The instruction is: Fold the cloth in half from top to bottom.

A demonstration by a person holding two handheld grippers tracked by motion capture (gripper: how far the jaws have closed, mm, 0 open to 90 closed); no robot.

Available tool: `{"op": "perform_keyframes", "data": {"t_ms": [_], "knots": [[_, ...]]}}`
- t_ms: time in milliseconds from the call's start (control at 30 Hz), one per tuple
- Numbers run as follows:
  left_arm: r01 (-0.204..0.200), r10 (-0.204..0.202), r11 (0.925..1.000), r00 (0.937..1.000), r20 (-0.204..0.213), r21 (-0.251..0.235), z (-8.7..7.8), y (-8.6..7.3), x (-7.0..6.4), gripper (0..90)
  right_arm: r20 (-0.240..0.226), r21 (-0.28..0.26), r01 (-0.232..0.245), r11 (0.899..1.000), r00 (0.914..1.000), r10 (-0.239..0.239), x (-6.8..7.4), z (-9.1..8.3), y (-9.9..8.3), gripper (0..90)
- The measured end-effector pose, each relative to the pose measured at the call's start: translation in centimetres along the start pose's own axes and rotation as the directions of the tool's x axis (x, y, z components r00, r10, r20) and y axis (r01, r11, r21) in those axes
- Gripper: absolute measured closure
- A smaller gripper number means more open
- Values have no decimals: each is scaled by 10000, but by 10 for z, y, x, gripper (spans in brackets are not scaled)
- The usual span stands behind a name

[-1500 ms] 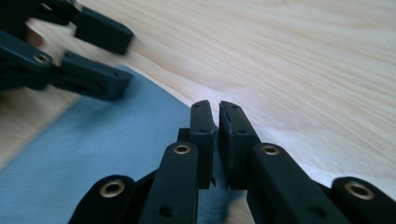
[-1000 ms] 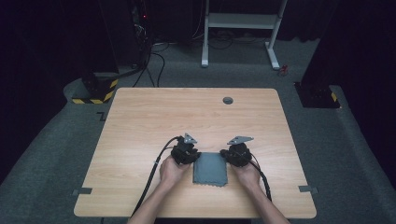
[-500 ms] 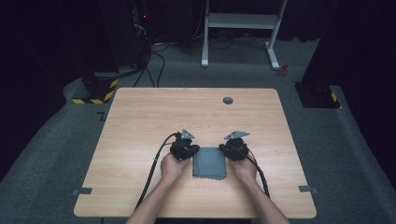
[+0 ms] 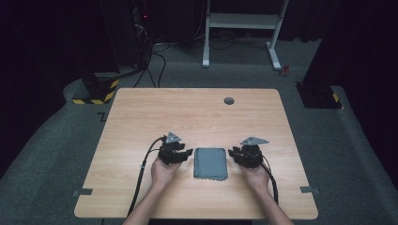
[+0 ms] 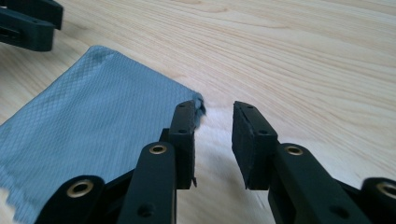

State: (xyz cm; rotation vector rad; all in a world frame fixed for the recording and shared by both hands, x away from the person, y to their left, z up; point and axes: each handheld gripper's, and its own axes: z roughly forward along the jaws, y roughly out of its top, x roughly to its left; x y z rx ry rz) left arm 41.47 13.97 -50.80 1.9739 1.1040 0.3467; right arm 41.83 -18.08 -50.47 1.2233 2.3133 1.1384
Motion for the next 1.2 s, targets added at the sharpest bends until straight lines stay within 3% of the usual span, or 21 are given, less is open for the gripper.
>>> {"op": "perform_keyframes", "data": {"t_ms": [133,267,533,633,733,833,933,1000,1067,1200], "knots": [[147,-151,9994,9998,-114,-328,-14,-12,1,516,-47,-185,-93,9998,9999,92,-4,-13,-8,690],[162,-173,9992,9994,-302,-359,-26,-25,3,510,17,-305,-201,9993,9998,201,-8,-26,-19,679],[135,-167,9992,9962,-856,-378,-52,-49,11,494,689,-200,-217,9996,9974,230,-16,-45,-45,652],[205,-233,9994,9945,-1018,-282,-54,-57,13,484,861,-167,-311,9994,9958,325,-20,-48,-53,636],[28,-45,9999,9917,-1285,-134,-54,-63,14,462,988,-36,-412,9991,9942,414,-23,-49,-58,609],[52,-48,10000,9898,-1422,30,-54,-65,14,427,1321,167,-143,9998,9912,120,-23,-49,-62,571],[-278,306,9994,9882,-1499,207,-51,-64,12,392,1792,288,246,9993,9834,-294,-19,-49,-63,514],[-616,671,9974,9838,-1661,381,-50,-63,8,363,1774,298,143,9995,9839,-194,-19,-49,-63,481],[-619,676,9973,9847,-1607,403,-50,-63,7,350,1758,310,-97,9995,9844,41,-21,-49,-63,460],[-584,641,9975,9851,-1594,402,-50,-63,7,348,1802,323,-51,9995,9836,-8,-20,-49,-62,456]]}}
